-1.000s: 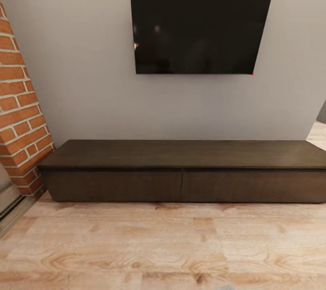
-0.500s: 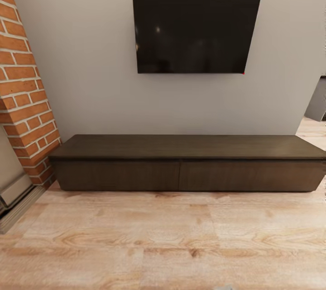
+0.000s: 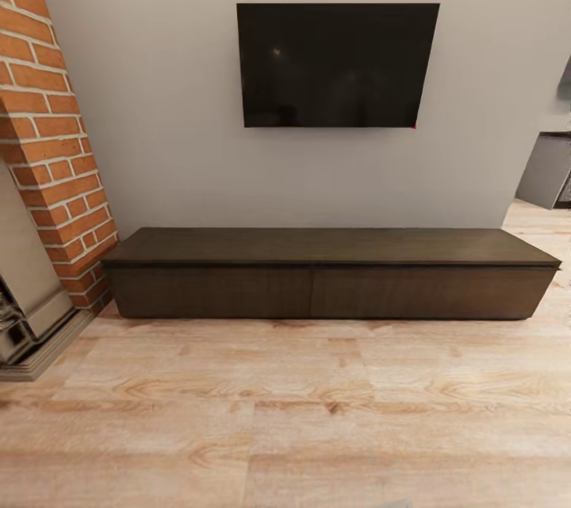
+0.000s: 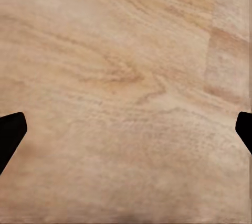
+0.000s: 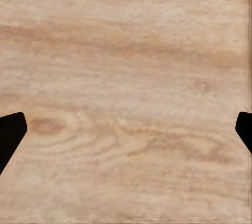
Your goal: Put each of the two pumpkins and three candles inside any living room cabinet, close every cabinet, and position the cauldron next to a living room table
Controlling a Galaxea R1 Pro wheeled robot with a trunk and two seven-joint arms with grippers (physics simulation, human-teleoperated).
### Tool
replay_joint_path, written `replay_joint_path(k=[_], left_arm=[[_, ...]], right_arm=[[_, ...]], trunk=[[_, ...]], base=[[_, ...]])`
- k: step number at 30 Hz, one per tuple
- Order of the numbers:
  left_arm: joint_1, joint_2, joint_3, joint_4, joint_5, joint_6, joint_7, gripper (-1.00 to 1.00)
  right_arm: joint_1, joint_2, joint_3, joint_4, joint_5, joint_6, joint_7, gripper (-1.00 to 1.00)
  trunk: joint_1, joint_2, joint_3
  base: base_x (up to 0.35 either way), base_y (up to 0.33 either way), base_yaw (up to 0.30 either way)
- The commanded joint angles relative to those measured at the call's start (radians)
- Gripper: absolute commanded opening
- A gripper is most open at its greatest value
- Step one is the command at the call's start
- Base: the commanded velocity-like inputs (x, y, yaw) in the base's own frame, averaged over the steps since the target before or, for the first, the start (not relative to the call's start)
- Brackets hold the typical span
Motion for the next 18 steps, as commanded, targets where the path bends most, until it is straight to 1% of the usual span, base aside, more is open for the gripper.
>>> replay_joint_path(k=[1,4,9,11,18], left_arm=[[-0.001,0.0,-0.008,-0.001,0.011,-0.002,-0.003,1.0],[0.0,-0.003,-0.008,-0.001,0.011,-0.002,-0.004,1.0],[0.0,-0.004,-0.008,-0.001,0.011,-0.006,-0.004,1.0],[0.0,-0.005,-0.008,-0.001,0.011,-0.019,-0.004,1.0],[0.001,-0.006,-0.008,-0.002,0.011,-0.03,-0.002,1.0]], right_arm=[[-0.001,-0.001,0.008,-0.003,-0.005,-0.004,-0.006,1.0],[-0.001,-0.001,0.008,-0.002,-0.005,-0.004,-0.006,1.0],[-0.001,-0.001,0.008,-0.002,-0.005,-0.004,-0.006,1.0],[-0.001,-0.001,0.008,-0.002,-0.005,-0.004,-0.006,1.0],[-0.001,-0.001,0.008,-0.002,-0.005,-0.004,-0.006,1.0]], trunk=[[-0.001,0.0,-0.001],[-0.001,0.0,-0.001],[-0.001,0.0,-0.001],[-0.001,0.0,-0.001],[-0.001,0.0,-0.001]], base=[[-0.315,-0.077,0.0],[-0.219,-0.065,0.0],[-0.065,-0.02,0.0],[-0.17,-0.098,0.0],[-0.257,-0.146,0.0]])
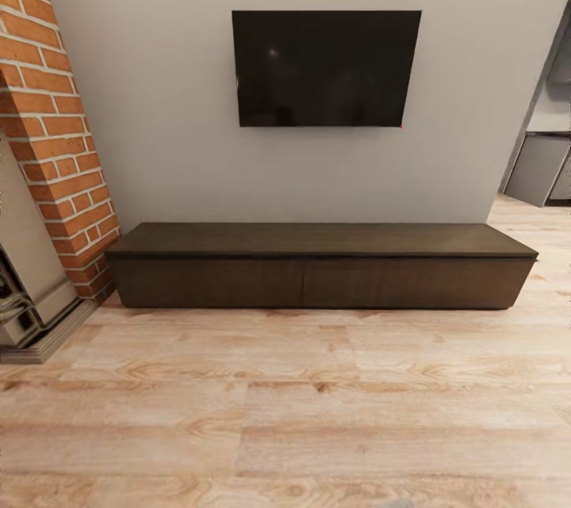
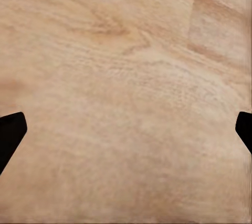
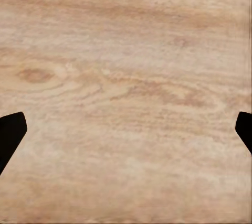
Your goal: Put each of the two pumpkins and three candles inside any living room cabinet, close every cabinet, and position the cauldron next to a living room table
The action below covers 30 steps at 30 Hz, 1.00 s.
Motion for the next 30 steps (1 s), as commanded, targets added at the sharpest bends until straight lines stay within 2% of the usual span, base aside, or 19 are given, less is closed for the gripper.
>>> replay_joint_path(k=[1,14,17,22,26,30], left_arm=[[0.0,0.0,-0.008,-0.001,0.011,-0.003,-0.003,1.0],[-0.001,0.001,-0.008,-0.025,-0.005,-0.001,-0.005,1.0],[-0.001,0.0,-0.009,-0.027,-0.032,0.001,-0.004,1.0],[0.0,-0.013,-0.009,-0.028,-0.039,0.003,0.005,1.0],[0.0,-0.036,-0.009,-0.028,-0.065,0.002,0.043,1.0],[0.0,-0.042,-0.009,-0.029,-0.094,0.002,0.052,1.0]], right_arm=[[-0.001,0.0,0.008,-0.003,-0.005,-0.003,-0.006,1.0],[-0.001,0.0,0.007,-0.002,-0.006,-0.002,-0.006,1.0],[-0.001,0.0,0.007,-0.002,-0.006,-0.002,-0.006,1.0],[-0.001,0.0,0.008,-0.002,-0.006,-0.002,-0.006,1.0],[-0.001,0.0,0.007,-0.002,-0.005,-0.001,-0.006,1.0],[-0.001,0.0,0.007,-0.001,-0.005,0.002,-0.007,1.0]], trunk=[[-0.001,0.0,-0.001],[-0.001,0.0,-0.001],[-0.001,0.0,-0.001],[-0.001,0.0,-0.001],[-0.001,0.0,0.0],[-0.001,0.0,0.002]], base=[[-0.292,-0.152,0.0],[-0.307,-0.132,0.0],[-0.316,-0.117,0.0],[-0.301,-0.178,0.016],[-0.273,-0.239,0.182],[-0.268,-0.25,0.247]])
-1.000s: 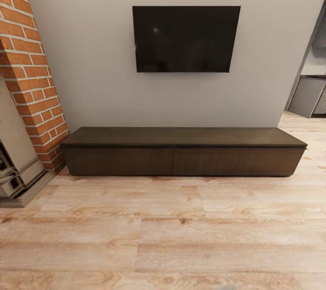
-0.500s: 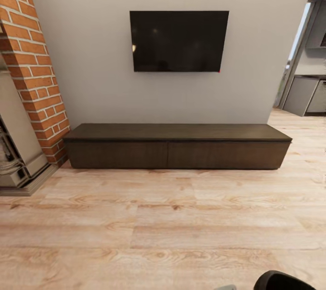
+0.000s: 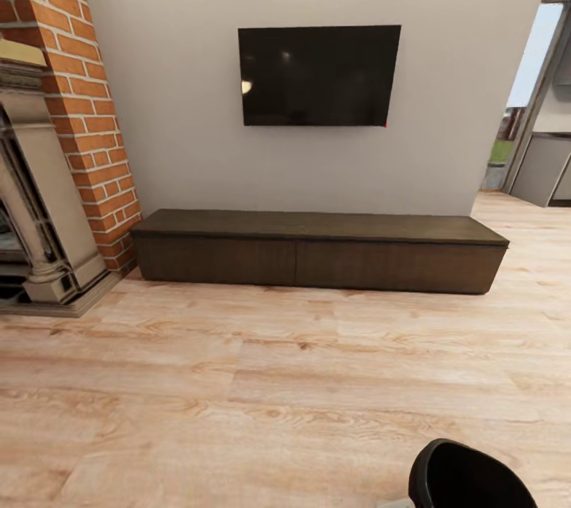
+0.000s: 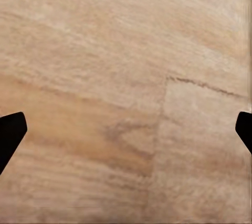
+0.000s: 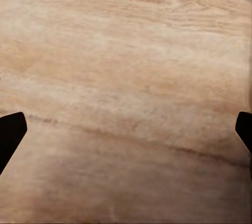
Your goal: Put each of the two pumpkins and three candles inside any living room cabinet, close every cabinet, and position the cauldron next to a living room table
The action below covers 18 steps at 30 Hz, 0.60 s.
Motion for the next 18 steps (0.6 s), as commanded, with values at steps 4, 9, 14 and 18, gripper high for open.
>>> replay_joint_path(k=[4,9,14,18], left_arm=[[-0.001,-0.006,-0.007,-0.005,-0.007,-0.003,0.022,1.0],[-0.001,-0.024,-0.007,-0.005,-0.01,-0.003,0.053,1.0],[-0.001,-0.033,-0.007,-0.005,-0.012,-0.001,0.083,1.0],[-0.001,-0.034,-0.007,-0.005,-0.012,0.002,0.089,1.0]], right_arm=[[-0.001,0.0,0.008,-0.003,-0.005,-0.004,-0.007,1.0],[-0.001,0.0,0.009,-0.003,-0.005,-0.003,-0.007,1.0],[-0.001,0.0,0.01,-0.003,-0.004,-0.002,-0.008,1.0],[-0.001,0.0,0.01,-0.003,-0.003,-0.001,-0.008,1.0]], trunk=[[-0.001,0.0,0.0],[-0.001,0.0,0.001],[-0.001,0.0,0.003],[-0.001,0.0,0.006]], base=[[-0.267,-0.253,0.132],[-0.266,-0.253,0.066],[-0.263,-0.253,0.23],[-0.261,-0.253,0.26]])
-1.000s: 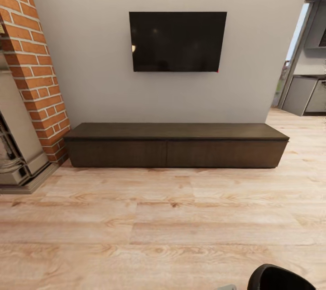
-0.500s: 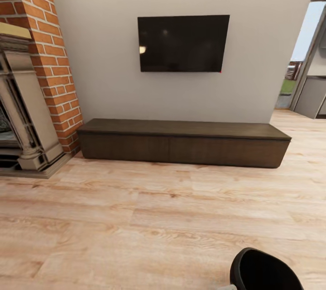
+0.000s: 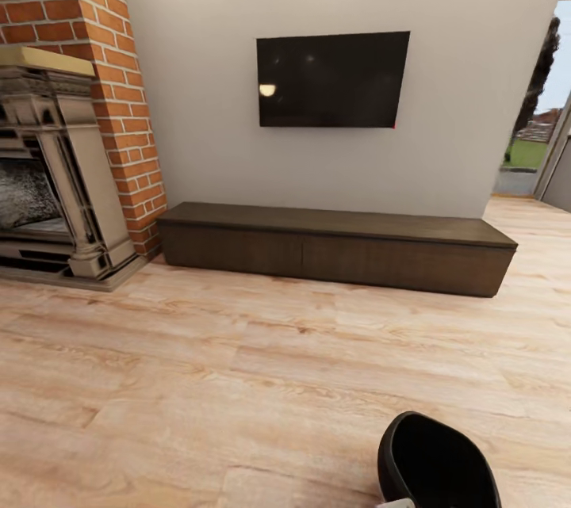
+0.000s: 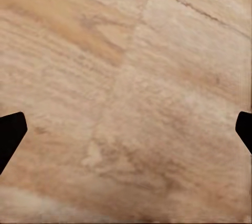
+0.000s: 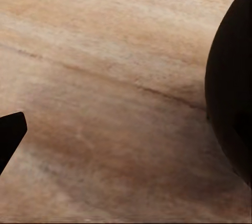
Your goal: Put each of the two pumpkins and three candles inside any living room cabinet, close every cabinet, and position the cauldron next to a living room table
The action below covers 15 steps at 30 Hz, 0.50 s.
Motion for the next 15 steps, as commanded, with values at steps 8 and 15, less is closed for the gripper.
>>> replay_joint_path(k=[8,15], left_arm=[[-0.001,-0.012,-0.006,-0.003,0.01,-0.003,0.033,1.0],[-0.001,-0.029,-0.006,-0.003,0.008,-0.003,0.089,1.0]], right_arm=[[-0.001,0.0,0.008,-0.003,-0.005,-0.006,-0.007,1.0],[-0.001,0.0,0.007,-0.003,-0.006,-0.006,-0.007,1.0]], trunk=[[-0.001,0.0,0.0],[-0.001,0.0,0.0]], base=[[-0.249,-0.267,0.089],[-0.234,-0.286,0.004]])
